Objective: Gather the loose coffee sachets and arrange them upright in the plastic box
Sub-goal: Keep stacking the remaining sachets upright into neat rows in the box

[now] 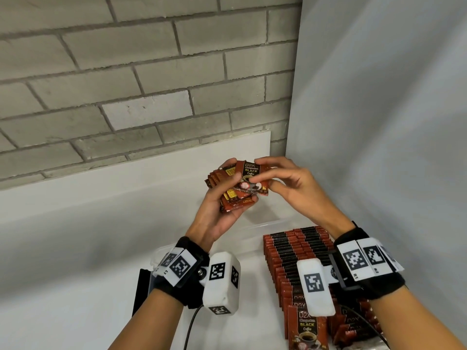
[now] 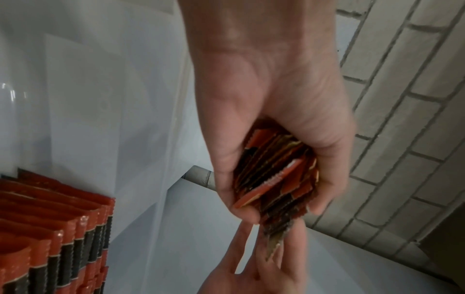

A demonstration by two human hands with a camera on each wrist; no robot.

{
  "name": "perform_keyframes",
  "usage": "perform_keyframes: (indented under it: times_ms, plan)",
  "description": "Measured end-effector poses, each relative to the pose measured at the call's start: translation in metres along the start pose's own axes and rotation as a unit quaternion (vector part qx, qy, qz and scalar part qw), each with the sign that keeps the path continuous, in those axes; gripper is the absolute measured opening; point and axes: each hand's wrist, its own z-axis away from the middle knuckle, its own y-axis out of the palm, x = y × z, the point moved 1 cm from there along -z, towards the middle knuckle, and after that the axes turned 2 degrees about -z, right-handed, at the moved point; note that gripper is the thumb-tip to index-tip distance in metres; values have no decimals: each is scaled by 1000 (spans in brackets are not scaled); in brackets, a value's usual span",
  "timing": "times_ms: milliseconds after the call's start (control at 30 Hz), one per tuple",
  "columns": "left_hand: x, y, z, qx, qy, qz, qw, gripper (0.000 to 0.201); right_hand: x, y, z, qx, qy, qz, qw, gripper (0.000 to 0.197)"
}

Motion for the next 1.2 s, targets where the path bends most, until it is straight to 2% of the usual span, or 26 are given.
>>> perform_keyframes:
  times_ms: [100, 233, 367, 500, 567, 633, 733, 900, 1033, 1200]
  plan:
    - [0, -1, 1, -10, 1, -44, 999, 44, 6, 0, 1, 6, 21, -34, 999, 39]
    - [0, -1, 1, 7, 5, -57, 998, 54, 4, -2, -2, -55, 52, -73, 994, 14]
    - [1, 0, 2, 19, -10, -62, 998, 58, 2, -9, -4, -59, 112, -76, 989, 30]
    - [-1, 4, 4, 33, -21, -66, 997, 46, 4, -15, -2, -45, 152, -59, 986, 20]
    - [0, 4, 4, 37, -20, -61, 997, 49, 8, -21, 1, -36, 180, -42, 982, 18]
    - [-1, 4, 4, 27, -19, -60, 998, 48, 19, -34, 9, 0, 196, 5, 981, 15]
    - [-1, 2, 3, 21, -26, -57, 998, 38, 43, -51, 30, 95, 215, 79, 969, 11]
    - [1, 5, 3, 33, -32, -50, 998, 38, 57, -44, 80, 239, 286, 168, 913, 7]
    - [2, 6, 3, 26, -31, -37, 998, 35, 47, -30, 109, 242, 294, 244, 892, 9]
    - [4, 7, 4, 14, -34, -47, 998, 35, 35, -16, 124, 234, 268, 315, 880, 6]
